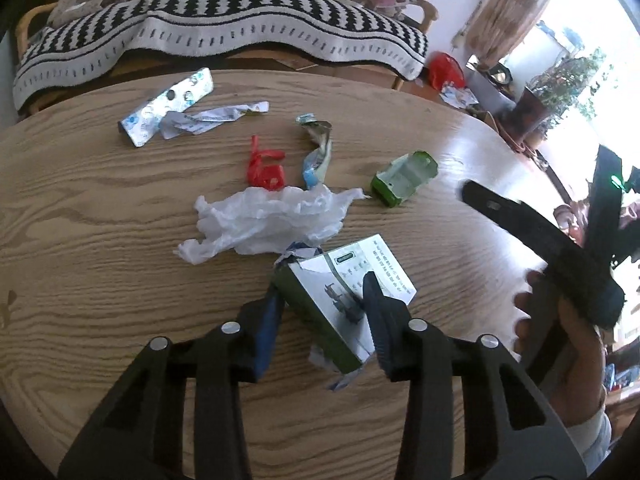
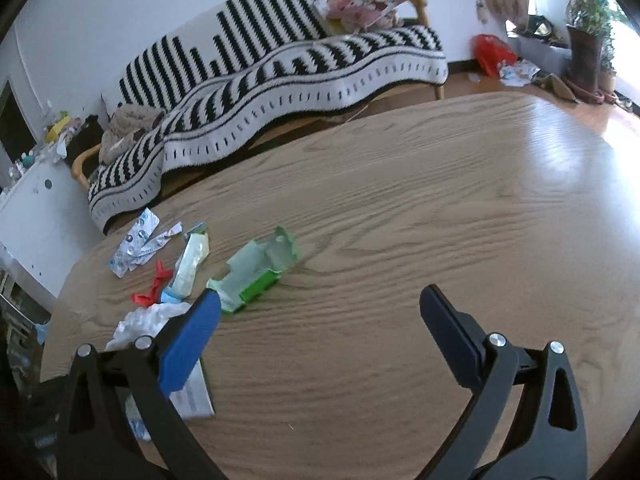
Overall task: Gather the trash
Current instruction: 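Grasp the green-white carton with the right tool while the left tool grasps a green piece, then carry both green items to the black bin and open both tools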
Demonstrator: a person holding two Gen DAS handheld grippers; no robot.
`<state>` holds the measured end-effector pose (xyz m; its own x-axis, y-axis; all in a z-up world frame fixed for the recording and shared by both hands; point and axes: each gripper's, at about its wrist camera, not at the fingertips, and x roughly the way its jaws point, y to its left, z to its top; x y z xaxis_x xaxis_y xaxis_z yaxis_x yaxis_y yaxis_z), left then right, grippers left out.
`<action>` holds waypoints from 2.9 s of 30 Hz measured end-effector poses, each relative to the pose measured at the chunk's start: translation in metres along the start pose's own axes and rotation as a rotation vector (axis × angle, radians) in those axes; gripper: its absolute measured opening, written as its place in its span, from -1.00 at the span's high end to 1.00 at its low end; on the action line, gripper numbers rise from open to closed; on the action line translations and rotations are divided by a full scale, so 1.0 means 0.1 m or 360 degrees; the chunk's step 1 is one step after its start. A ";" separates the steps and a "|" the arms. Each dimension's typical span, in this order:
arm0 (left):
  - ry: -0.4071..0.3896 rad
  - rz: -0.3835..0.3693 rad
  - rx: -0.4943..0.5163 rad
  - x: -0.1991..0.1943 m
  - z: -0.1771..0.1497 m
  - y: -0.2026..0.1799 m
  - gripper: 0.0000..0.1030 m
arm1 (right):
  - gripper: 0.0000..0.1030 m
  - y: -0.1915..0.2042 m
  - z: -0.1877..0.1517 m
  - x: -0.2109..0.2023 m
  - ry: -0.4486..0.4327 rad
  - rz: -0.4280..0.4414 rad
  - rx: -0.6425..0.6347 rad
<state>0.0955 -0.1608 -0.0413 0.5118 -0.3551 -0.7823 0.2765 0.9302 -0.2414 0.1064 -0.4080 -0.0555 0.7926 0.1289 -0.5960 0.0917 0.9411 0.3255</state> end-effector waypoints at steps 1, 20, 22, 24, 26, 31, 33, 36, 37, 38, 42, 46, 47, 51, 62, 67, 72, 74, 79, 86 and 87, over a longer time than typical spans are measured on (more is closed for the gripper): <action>-0.0002 -0.0010 0.0010 -0.01 0.00 -0.01 0.36 | -0.87 0.02 0.00 0.03 0.0016 0.0004 0.0004; -0.0288 -0.0011 -0.0044 -0.63 0.13 0.21 0.81 | -0.87 0.19 -0.04 -0.02 0.0034 -0.0050 -0.0034; -0.0296 0.0004 -0.0056 -0.67 0.14 0.26 0.81 | -0.85 0.29 0.03 0.15 0.0061 -0.0079 -0.0065; -0.0302 0.0015 -0.0066 -0.71 0.15 0.30 0.81 | -0.56 0.32 0.09 0.31 0.0101 -0.0104 -0.0041; -0.0308 0.0017 -0.0078 -0.74 0.16 0.34 0.81 | -0.23 0.31 0.11 0.43 0.0148 -0.0113 -0.0014; -0.0320 0.0021 -0.0075 -0.82 0.18 0.36 0.81 | 0.82 0.26 0.08 0.46 0.0156 -0.0054 -0.0003; -0.0328 0.0018 -0.0083 -0.86 0.17 0.36 0.81 | 0.84 0.25 0.04 0.41 0.0160 -0.0010 -0.0021; -0.0327 0.0020 -0.0081 -0.91 0.14 0.34 0.81 | 0.84 0.27 0.04 0.26 0.0120 -0.0015 -0.0042; -0.0327 0.0023 -0.0074 -0.94 0.13 0.32 0.81 | 0.84 0.26 0.04 0.20 0.0103 -0.0020 -0.0044; -0.0328 0.0024 -0.0071 -0.95 0.13 0.31 0.81 | 0.84 0.25 0.05 0.14 0.0091 -0.0023 -0.0046; -0.0339 0.0020 -0.0061 -1.05 0.08 0.24 0.81 | 0.84 0.19 0.08 -0.07 0.0052 -0.0041 -0.0054; -0.0356 0.0019 -0.0046 -1.14 0.04 0.17 0.81 | 0.84 0.15 0.04 -0.28 0.0018 -0.0048 -0.0066; -0.0358 0.0019 -0.0043 -1.16 0.02 0.15 0.81 | 0.84 0.15 0.02 -0.31 0.0019 -0.0052 -0.0076; -0.0339 0.0015 -0.0040 -1.17 -0.06 0.07 0.81 | 0.84 0.09 -0.18 -0.42 0.0072 -0.0027 -0.0076; -0.0217 -0.0305 0.0225 -1.22 -0.72 -1.11 0.81 | 0.84 -0.62 -0.76 -2.34 -0.0242 -0.0059 -0.0044; -0.0052 -0.0499 0.0359 -1.13 -1.24 -1.74 0.81 | 0.84 -1.31 -1.46 -3.05 -0.0228 -0.0242 0.0101; 0.0182 -0.0593 0.0476 -0.88 -1.86 -2.26 0.81 | 0.84 -1.85 -2.25 -3.19 -0.0056 -0.0319 0.0293; 0.0316 -0.0610 0.0509 -0.65 -2.13 -2.43 0.81 | 0.84 -2.08 -2.59 -3.07 0.0057 -0.0352 0.0388; 0.0534 -0.0540 0.0566 -0.13 -2.64 -2.64 0.81 | 0.84 -2.39 -3.13 -2.86 0.0236 -0.0320 0.0566; 0.0623 -0.0527 0.0592 0.12 -2.82 -2.72 0.81 | 0.84 -2.52 -3.28 -2.86 0.0276 -0.0285 0.0604; 0.0628 -0.0525 0.0594 0.14 -2.84 -2.73 0.81 | 0.84 -2.52 -3.27 -2.85 0.0278 -0.0278 0.0615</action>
<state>-0.2039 -0.3936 -0.1492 0.0327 -0.4902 -0.8710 0.6696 0.6577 -0.3451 -0.3399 -0.5801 -0.2076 0.6345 0.0606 -0.7705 0.4593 0.7722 0.4390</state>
